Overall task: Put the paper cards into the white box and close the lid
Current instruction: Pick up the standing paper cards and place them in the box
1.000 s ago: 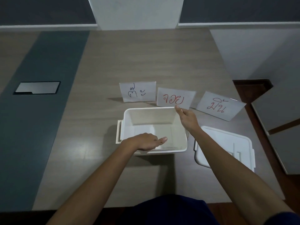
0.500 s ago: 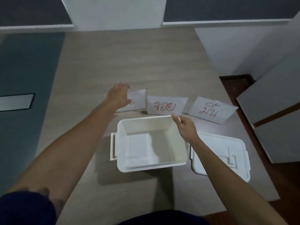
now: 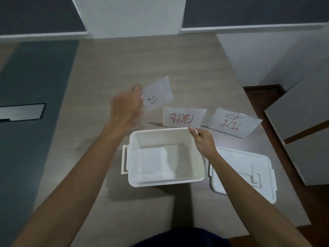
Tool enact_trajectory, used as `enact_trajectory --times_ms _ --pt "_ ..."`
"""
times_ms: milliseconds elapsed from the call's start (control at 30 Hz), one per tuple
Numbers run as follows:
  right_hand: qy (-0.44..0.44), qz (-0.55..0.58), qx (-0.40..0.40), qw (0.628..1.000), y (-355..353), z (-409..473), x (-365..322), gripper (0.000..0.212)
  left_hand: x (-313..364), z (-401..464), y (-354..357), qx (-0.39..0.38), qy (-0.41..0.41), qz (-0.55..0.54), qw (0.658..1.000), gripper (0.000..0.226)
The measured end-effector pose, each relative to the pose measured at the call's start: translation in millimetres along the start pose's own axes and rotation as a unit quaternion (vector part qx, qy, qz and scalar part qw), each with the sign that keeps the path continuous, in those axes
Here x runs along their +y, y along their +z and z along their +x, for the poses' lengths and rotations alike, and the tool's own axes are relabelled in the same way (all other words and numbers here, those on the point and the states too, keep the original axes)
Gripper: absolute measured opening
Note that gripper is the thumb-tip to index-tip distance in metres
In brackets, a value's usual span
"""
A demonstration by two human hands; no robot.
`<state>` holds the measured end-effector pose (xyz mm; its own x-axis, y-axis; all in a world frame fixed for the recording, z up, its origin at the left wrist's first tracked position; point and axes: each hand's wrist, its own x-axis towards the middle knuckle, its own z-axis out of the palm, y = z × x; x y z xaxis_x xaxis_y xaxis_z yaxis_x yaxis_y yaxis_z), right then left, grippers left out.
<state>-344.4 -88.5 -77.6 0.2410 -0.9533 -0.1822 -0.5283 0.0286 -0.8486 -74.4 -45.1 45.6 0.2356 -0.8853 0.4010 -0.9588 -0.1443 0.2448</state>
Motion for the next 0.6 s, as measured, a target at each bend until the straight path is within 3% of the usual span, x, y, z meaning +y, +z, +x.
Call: enact_trajectory --times_ms 100,167,300,433,600 --pt "-0.016 0.007 -0.001 1.0 0.0 -0.7 -1.0 0.057 26.8 -46.0 -24.7 0.024 0.061 -0.005 0.998 0.009" --pt "-0.021 0.005 -0.001 1.0 0.3 0.1 -1.5 0.056 40.9 -78.8 -26.0 -0.012 0.085 -0.008 0.996 0.007" --pt "-0.014 0.004 0.004 1.0 0.7 0.4 0.4 0.053 55.5 -133.9 -2.8 -0.163 0.07 -0.011 0.984 0.007" --pt "0.0 0.014 0.011 1.0 3.1 -0.5 0.2 0.053 49.4 -169.3 19.4 -0.374 0.032 -0.071 0.924 0.034" --pt "0.013 0.011 0.013 1.0 2.6 -4.1 -3.6 0.051 49.6 -181.1 21.4 -0.411 -0.029 -0.115 0.904 0.058"
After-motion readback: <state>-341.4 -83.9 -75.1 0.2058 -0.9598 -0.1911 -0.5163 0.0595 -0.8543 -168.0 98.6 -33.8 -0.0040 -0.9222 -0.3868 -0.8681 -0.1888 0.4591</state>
